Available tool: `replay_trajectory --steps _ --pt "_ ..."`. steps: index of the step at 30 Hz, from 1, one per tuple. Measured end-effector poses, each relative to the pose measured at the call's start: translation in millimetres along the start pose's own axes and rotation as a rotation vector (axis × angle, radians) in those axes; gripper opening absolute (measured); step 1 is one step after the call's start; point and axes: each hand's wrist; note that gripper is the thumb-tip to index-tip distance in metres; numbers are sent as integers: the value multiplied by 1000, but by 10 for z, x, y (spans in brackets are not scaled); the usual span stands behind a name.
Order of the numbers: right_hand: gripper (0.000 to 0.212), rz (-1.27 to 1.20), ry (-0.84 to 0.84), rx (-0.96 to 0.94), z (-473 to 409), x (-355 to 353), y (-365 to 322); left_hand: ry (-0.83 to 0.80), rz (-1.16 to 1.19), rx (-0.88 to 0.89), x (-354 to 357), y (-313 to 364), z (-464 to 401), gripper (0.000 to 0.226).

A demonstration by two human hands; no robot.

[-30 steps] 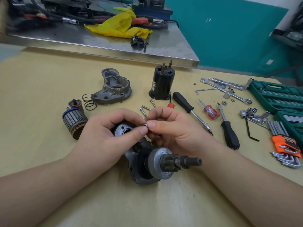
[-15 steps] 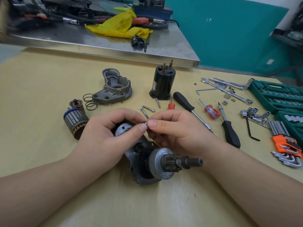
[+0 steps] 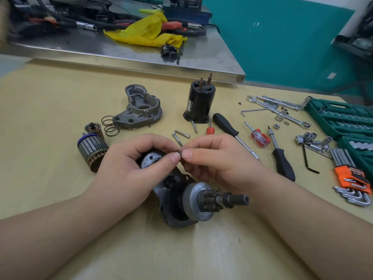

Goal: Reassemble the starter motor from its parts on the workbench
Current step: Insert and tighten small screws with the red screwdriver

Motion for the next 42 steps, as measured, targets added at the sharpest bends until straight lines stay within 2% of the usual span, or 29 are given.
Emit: replay_trajectory --steps 5,8,12,16,20,23,26,32,42 --pt "21 -51 -41 56 5 8 -19 -15 -6 2 1 -4 -3 9" --pt "6 -123 -82 97 7 9 -39 -26 -21 3 0 -8 -9 13" --pt "6 -162 -61 116 16 10 -75 -38 -14 -36 -14 -3 -5 21" --pt "5 42 32 29 48 17 -122 -21 8 -92 -38 -12 -44 28" --pt "5 195 48 -57 80 -16 -209 12 -102 -114 -10 -38 -97 39" --pt "9 357 -10 -92 113 15 -253 -22 -102 -120 34 -61 -120 54" --pt "8 480 -67 -150 154 98 -230 -59 -85 -122 57 -69 -136 57" --pt "7 546 -37 -183 177 123 -227 -76 -69 -134 22 -86 -133 57" --pt "14 599 -6 -123 176 118 -277 -89 -30 -145 39 -46 -138 54"
Point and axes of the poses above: each hand's wrist, its own z-axis away from the middle knuckle, its own x-axis out of the palm, y = z × x, and after that the axes turned 3 degrees about z, right-handed
